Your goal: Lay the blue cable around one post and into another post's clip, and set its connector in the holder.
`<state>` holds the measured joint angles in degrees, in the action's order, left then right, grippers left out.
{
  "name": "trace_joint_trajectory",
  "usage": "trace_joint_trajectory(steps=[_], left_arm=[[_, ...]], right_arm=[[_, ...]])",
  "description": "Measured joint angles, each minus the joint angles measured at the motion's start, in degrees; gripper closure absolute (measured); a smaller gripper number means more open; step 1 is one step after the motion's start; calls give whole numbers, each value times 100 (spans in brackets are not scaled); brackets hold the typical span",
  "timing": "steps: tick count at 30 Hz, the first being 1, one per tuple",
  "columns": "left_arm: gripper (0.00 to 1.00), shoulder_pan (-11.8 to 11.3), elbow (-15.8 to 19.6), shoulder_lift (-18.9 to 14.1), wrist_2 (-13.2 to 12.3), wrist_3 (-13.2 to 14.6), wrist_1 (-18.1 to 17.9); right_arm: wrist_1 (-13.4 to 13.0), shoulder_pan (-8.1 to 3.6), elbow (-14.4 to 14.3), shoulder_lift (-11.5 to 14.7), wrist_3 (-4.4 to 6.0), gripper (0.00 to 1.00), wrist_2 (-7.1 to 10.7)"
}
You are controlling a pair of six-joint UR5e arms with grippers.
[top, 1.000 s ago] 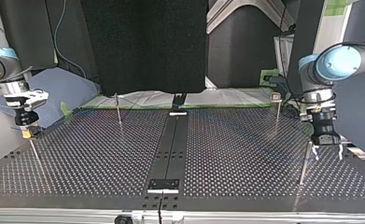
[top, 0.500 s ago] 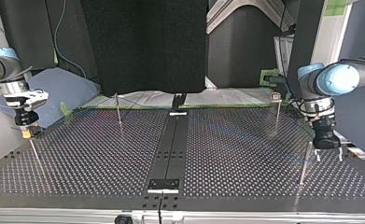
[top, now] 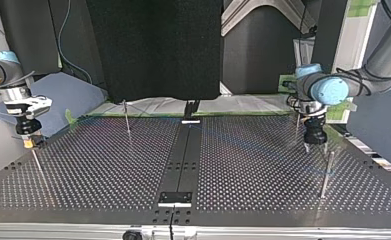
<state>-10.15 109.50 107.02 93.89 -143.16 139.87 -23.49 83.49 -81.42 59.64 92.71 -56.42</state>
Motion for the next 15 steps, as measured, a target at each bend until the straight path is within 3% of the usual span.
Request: trace_joint_trajectory(steps=[6,15], left_arm=[[0,226,108,277,115,276,233],[0,221,414,498,310,733,72]], right_arm=[[0,0,0,0,0,100,0],[0,0,0,0,0,100,0]])
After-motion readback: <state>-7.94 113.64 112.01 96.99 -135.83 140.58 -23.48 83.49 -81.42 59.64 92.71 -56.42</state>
